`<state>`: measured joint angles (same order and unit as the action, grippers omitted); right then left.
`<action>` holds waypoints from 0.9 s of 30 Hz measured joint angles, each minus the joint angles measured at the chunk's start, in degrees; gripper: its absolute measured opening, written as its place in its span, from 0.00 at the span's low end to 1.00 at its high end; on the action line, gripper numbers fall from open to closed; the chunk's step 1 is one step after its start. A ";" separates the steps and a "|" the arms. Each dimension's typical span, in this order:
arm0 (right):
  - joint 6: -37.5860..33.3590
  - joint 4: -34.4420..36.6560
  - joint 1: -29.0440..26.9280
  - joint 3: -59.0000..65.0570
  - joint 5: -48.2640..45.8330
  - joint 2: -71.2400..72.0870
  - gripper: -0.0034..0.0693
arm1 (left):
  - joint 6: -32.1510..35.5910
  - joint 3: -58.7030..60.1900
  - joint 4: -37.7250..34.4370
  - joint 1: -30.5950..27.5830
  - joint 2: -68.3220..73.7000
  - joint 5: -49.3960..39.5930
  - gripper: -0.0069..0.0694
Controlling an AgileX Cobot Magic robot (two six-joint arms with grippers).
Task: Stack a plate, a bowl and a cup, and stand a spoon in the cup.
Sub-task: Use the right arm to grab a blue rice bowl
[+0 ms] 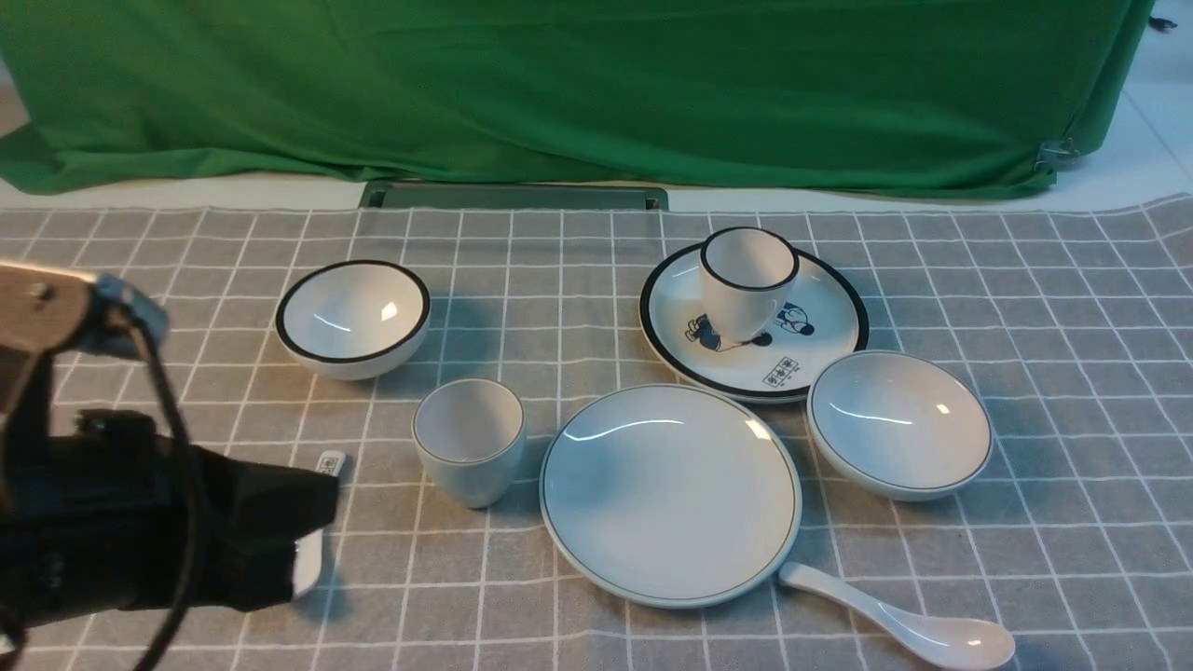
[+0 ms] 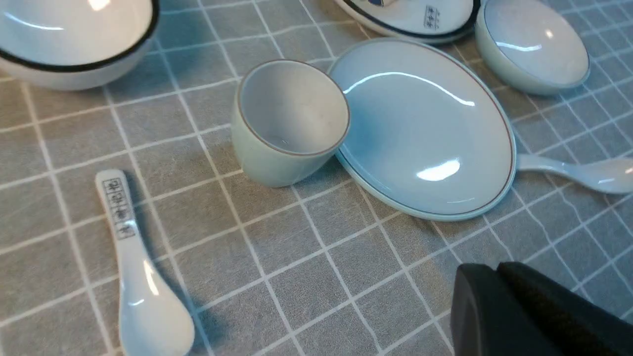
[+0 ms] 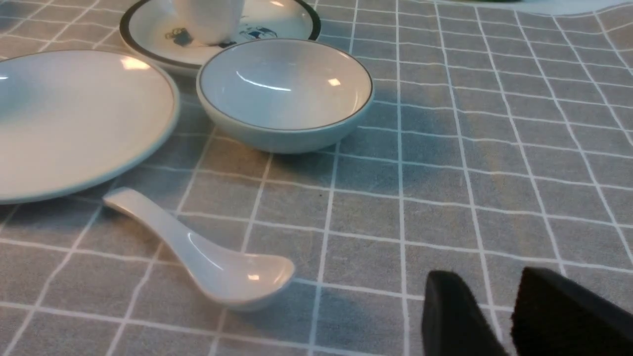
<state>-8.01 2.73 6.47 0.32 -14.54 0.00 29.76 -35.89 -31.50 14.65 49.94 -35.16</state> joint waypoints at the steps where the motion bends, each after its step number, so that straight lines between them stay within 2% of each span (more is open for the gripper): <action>1: -0.33 -0.44 0.00 0.00 0.00 0.00 0.38 | 0.17 -0.28 0.54 1.78 1.72 0.88 0.11; 5: -0.89 -1.06 0.00 0.00 0.14 0.00 0.38 | 0.36 -2.25 0.84 6.38 6.83 1.83 0.11; 9: 1.08 0.00 0.00 0.00 3.08 0.00 0.38 | 0.41 -3.08 1.04 7.04 8.33 1.26 0.11; 14: 13.71 4.14 0.00 0.00 16.84 0.00 0.38 | 0.41 -3.15 1.46 7.04 8.34 1.46 0.11; 15: 14.30 4.14 0.00 0.00 17.42 0.00 0.38 | 0.41 -3.15 1.46 7.04 8.34 1.46 0.11; 17: 22.15 4.52 0.00 0.00 22.38 0.00 0.36 | 0.41 -3.15 1.40 7.04 8.34 1.33 0.11; 18: 22.99 4.52 0.00 -0.10 22.32 -0.02 0.35 | 0.41 -3.15 1.40 7.04 8.34 1.28 0.11; 19: 24.50 4.42 0.41 -2.55 18.57 -1.22 0.28 | 0.41 -3.20 1.14 7.04 8.34 1.28 0.11; 21: 23.08 4.39 1.50 -7.33 12.40 -4.54 0.20 | 0.70 -3.20 1.02 7.04 8.34 1.28 0.11; 23: 17.79 4.35 3.50 -14.40 3.19 -10.70 0.14 | 1.40 -3.20 0.71 7.04 8.34 1.28 0.11; 24: 13.97 4.35 5.39 -20.36 -2.82 -16.85 0.12 | 1.70 -3.20 0.32 7.04 8.34 1.28 0.11; 25: 13.29 4.35 5.67 -21.21 -3.84 -17.78 0.11 | 1.80 -3.20 0.31 7.04 8.34 1.28 0.11; 26: 8.95 4.33 7.64 -26.97 -11.52 -24.71 0.11 | 2.32 -3.69 0.02 7.04 8.34 1.01 0.11; 27: 7.26 4.28 8.76 -30.01 -14.97 -29.88 0.11 | 2.78 -3.96 -0.06 7.04 8.29 0.77 0.11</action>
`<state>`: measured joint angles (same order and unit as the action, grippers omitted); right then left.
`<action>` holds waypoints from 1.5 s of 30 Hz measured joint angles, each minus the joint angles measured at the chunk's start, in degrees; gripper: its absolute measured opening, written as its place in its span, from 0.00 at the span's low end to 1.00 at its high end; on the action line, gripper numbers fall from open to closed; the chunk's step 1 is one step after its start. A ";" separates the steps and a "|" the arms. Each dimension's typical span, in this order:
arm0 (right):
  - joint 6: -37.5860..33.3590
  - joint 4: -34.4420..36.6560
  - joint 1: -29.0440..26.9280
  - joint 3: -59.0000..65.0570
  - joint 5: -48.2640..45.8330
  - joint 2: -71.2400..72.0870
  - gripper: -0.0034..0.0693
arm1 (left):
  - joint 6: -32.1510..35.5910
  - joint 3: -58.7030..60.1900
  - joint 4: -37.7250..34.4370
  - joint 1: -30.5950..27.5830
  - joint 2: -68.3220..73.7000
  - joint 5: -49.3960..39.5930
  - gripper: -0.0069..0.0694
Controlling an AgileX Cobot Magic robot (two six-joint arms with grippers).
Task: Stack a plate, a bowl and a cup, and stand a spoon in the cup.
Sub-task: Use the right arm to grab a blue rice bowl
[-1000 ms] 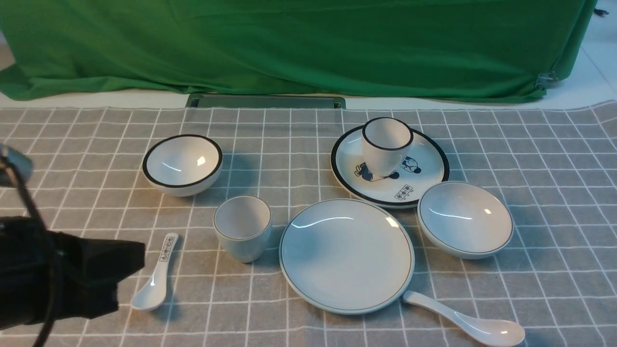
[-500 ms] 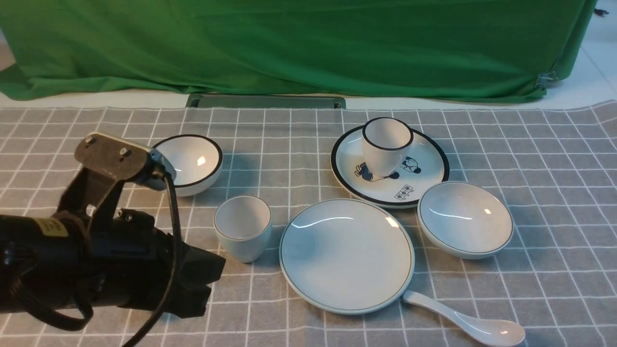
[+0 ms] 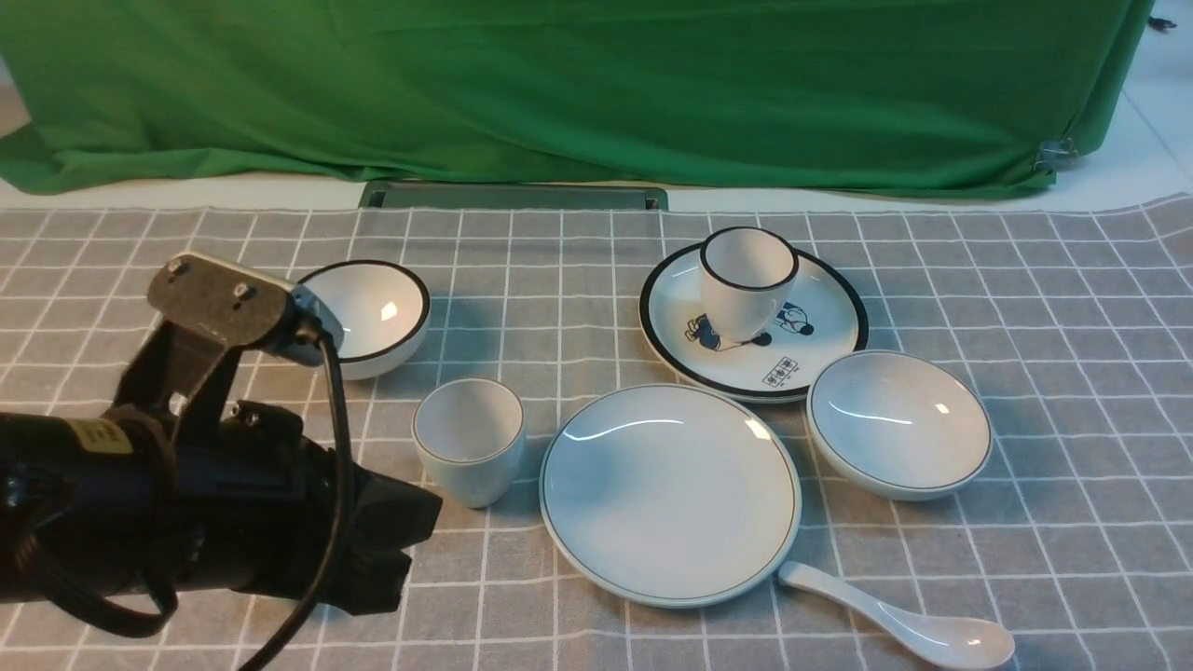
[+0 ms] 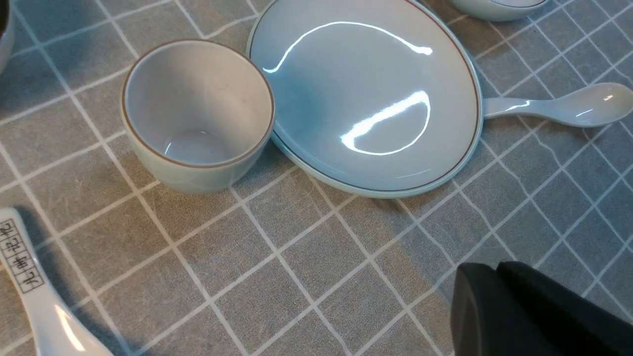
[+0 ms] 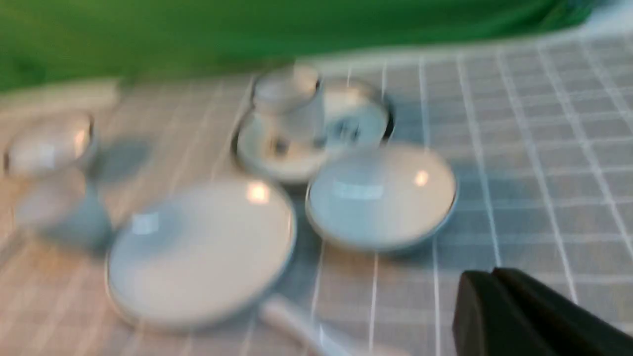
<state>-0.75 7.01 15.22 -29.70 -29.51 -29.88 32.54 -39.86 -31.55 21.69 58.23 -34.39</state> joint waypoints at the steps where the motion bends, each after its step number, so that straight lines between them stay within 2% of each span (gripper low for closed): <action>1: -1.69 -0.05 1.30 -3.48 -3.50 -5.17 0.12 | 0.48 -0.52 -0.05 0.00 -0.18 -0.39 0.11; 4: -5.59 -0.11 4.46 -11.52 -8.68 -18.69 0.15 | 1.84 -1.25 -0.57 0.00 -2.26 -1.08 0.11; 7: -11.21 -0.11 5.98 -18.96 -9.69 -35.47 0.23 | 2.23 -1.44 -0.24 0.00 -8.21 -1.39 0.11; 10: -13.25 -0.11 6.12 -23.57 -10.76 -43.28 0.32 | 2.29 -1.50 0.91 0.00 -12.32 -1.52 0.11; 13: -16.61 -0.11 6.12 -29.23 -12.01 -52.91 0.46 | 2.29 -1.50 1.56 0.00 -16.86 -1.52 0.11; 14: -16.61 -0.11 6.12 -29.23 -12.01 -52.91 0.46 | 2.29 -1.50 1.69 0.00 -17.52 -1.52 0.11; 16: -20.66 -0.11 6.12 -34.16 -12.43 -59.77 0.56 | 2.29 -1.50 2.09 0.00 -21.22 -1.56 0.11; 21: -24.56 -0.11 6.12 -39.31 -12.58 -68.58 0.60 | 2.13 -1.50 3.10 0.00 -24.59 -1.66 0.11; 27: -27.20 -0.11 6.12 -40.33 -11.62 -75.38 0.60 | 1.86 -1.50 4.50 0.00 -25.27 -1.71 0.11; 34: -27.66 -1.98 6.12 -40.33 -5.68 -79.29 0.59 | 1.86 -1.50 5.11 0.00 -25.27 -1.71 0.11; 37: -28.85 -2.63 6.12 -40.51 -4.75 -79.89 0.49 | 1.86 -1.50 5.36 0.00 -25.27 -1.71 0.11; 40: -29.98 -2.77 6.23 -41.25 -4.39 -78.53 0.26 | 1.86 -1.50 5.36 0.00 -25.27 -1.79 0.11; 43: -29.04 -3.92 6.62 -41.51 -5.52 -76.57 0.18 | 1.86 -1.50 5.36 0.00 -25.31 -2.38 0.11; 45: -25.78 -3.97 8.11 -41.63 -8.18 -74.16 0.17 | 1.86 -1.50 5.36 0.00 -25.31 -3.65 0.11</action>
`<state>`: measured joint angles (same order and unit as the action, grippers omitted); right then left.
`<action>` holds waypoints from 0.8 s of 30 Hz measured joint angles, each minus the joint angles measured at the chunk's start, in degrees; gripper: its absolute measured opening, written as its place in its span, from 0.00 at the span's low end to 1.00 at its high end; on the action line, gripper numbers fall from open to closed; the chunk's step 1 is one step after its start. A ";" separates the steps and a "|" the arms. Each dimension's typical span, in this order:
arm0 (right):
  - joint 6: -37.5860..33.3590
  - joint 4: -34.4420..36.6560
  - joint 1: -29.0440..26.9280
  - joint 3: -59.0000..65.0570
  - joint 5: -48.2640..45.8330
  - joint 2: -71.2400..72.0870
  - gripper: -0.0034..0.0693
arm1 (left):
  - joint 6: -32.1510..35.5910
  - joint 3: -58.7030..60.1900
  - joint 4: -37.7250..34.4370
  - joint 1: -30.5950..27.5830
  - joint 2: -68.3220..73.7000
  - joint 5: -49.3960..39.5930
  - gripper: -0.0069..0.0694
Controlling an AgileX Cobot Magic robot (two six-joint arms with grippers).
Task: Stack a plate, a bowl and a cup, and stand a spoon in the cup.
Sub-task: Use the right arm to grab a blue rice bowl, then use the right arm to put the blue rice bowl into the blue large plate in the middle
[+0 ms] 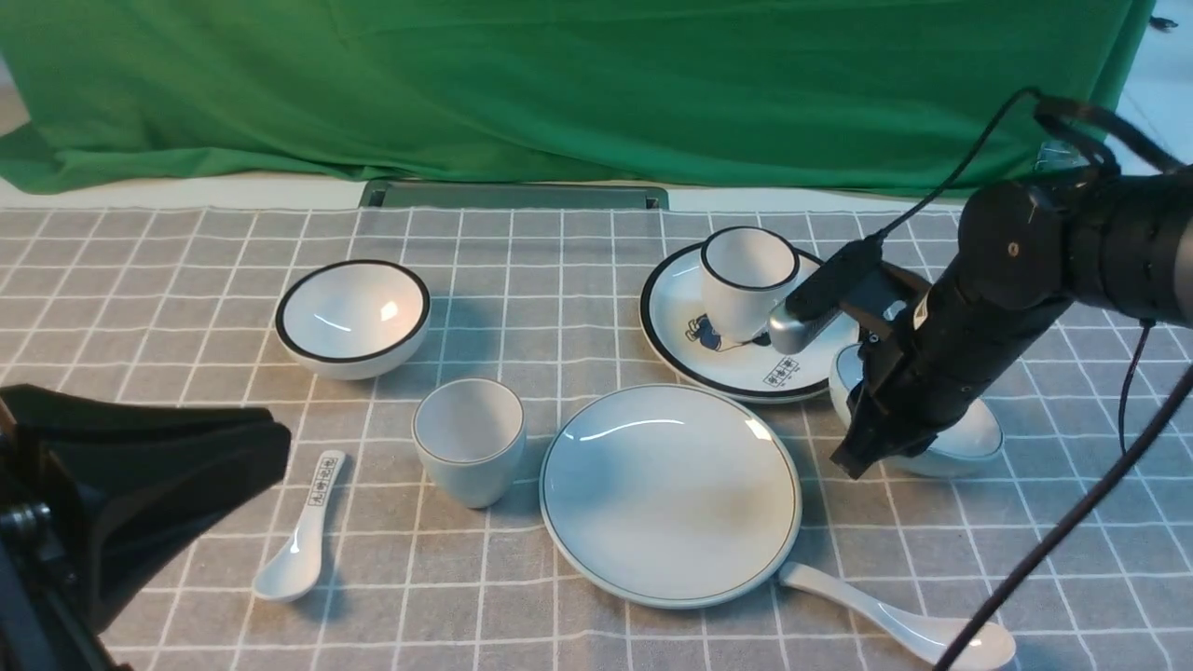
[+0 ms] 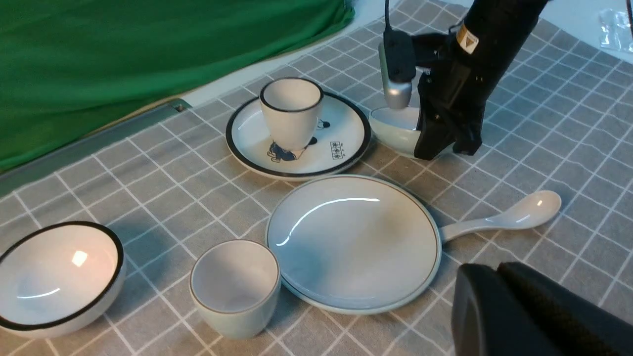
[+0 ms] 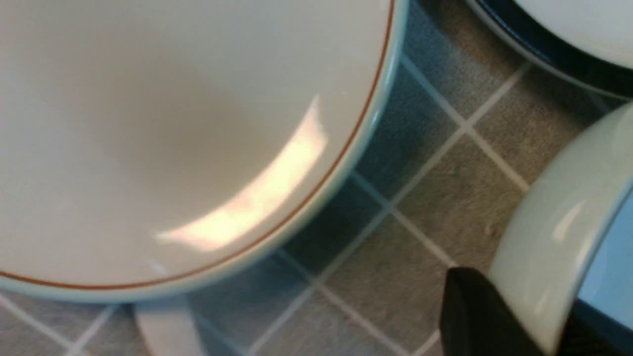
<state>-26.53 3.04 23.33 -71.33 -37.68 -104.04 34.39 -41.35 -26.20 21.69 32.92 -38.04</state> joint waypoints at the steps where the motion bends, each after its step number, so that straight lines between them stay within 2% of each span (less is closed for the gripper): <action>1: 0.36 -0.01 0.56 0.05 -0.31 0.25 0.17 | 0.00 0.00 0.00 0.00 0.00 -0.11 0.11; 5: 3.41 0.63 8.41 0.05 -0.78 5.40 0.17 | 0.00 0.00 0.11 0.00 0.00 -0.67 0.11; 6: 3.61 1.10 12.98 -0.14 1.01 6.10 0.17 | 0.00 0.00 0.31 0.00 0.00 -0.67 0.11; 9: 4.22 1.80 18.30 -0.32 5.19 4.15 0.17 | 0.00 0.00 0.39 0.00 0.00 -0.67 0.11; 13: 5.12 1.92 20.50 -1.19 8.16 -0.52 0.17 | 0.00 0.00 0.56 0.00 0.00 -0.72 0.11; 21: 6.32 -0.26 20.71 -5.12 8.86 -5.41 0.17 | -0.04 0.00 0.60 0.00 0.00 -0.91 0.11; 24: 8.69 -0.53 20.79 -5.31 7.41 -5.81 0.23 | -0.04 0.00 0.60 0.00 0.00 -1.54 0.11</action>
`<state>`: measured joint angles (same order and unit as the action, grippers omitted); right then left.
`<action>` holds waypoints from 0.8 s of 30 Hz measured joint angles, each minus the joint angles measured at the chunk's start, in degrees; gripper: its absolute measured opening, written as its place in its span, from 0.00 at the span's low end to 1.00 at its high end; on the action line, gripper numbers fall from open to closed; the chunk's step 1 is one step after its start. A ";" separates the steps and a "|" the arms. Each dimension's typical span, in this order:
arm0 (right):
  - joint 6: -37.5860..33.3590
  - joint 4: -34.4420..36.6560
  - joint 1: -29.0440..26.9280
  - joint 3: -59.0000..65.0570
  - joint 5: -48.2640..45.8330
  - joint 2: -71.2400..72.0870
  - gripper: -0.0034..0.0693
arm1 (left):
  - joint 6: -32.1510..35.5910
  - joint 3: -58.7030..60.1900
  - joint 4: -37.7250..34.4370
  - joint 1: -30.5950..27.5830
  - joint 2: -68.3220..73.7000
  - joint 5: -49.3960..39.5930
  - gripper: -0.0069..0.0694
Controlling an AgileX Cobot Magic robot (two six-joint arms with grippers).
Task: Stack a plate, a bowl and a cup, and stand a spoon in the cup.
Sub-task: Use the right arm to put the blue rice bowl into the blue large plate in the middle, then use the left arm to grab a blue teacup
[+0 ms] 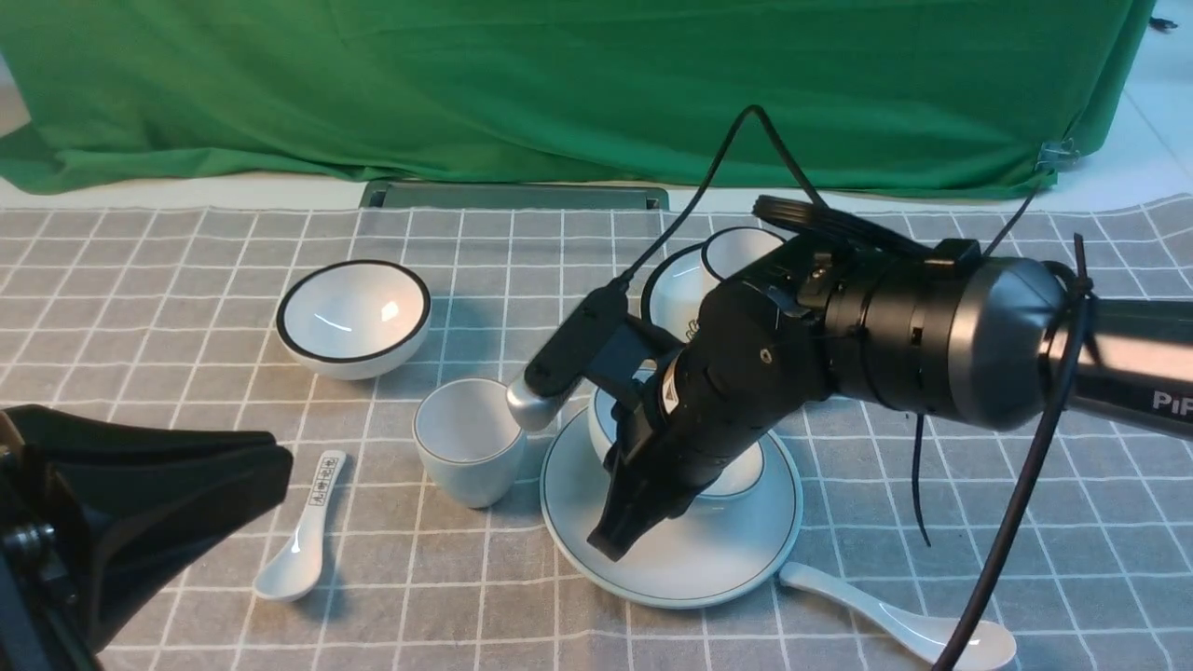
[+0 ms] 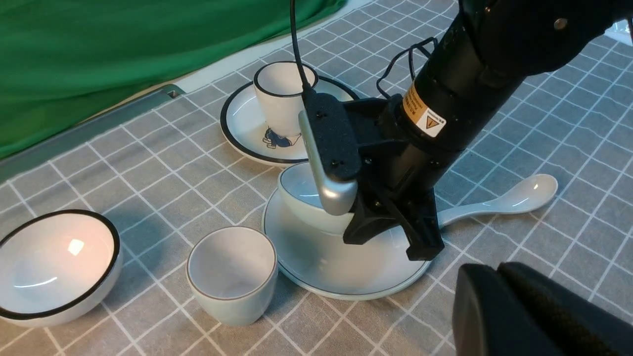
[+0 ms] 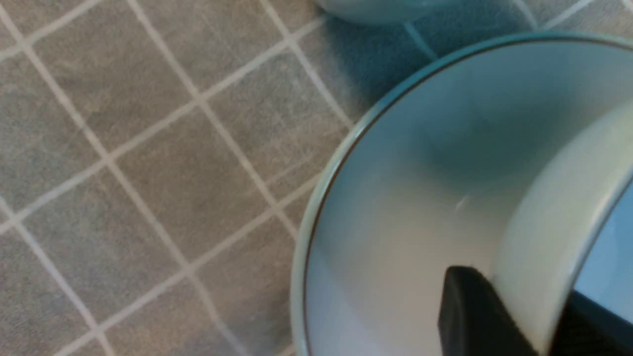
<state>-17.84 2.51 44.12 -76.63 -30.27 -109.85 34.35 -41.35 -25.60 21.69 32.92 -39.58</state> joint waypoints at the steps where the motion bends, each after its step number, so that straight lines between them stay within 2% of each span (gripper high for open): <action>1: 1.16 0.06 0.00 0.00 -1.22 -0.33 0.28 | 0.00 0.00 0.00 0.00 0.00 -0.64 0.11; 3: 3.26 0.10 0.00 0.05 -3.48 -1.00 0.44 | -0.11 0.00 0.02 0.00 0.11 -1.98 0.11; 6: 4.14 0.10 0.00 0.11 -5.16 -0.99 0.59 | -1.42 0.00 0.02 0.00 0.89 -3.38 0.11; 9: 4.86 0.10 0.00 0.11 -6.92 -0.69 0.67 | -2.25 0.00 0.11 0.00 3.75 -4.72 0.11; 15: 4.99 0.10 0.00 -0.18 -12.35 4.77 0.64 | -2.95 -2.38 1.35 0.00 12.48 -6.73 0.11; 20: 4.99 0.12 0.00 -0.25 -17.73 11.96 0.50 | -2.99 -7.07 4.08 0.00 21.94 -7.09 0.11; 22: 4.99 0.12 0.00 -0.25 -20.72 16.03 0.40 | -2.99 -8.98 5.46 0.00 26.24 -7.52 0.11; 24: 4.99 0.12 0.00 -0.25 -21.68 17.19 0.36 | -2.83 -10.63 6.30 0.08 30.51 -7.92 0.11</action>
<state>-12.85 2.63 44.12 -76.88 -51.95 -92.65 31.53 -51.98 -19.30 21.77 63.43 -47.50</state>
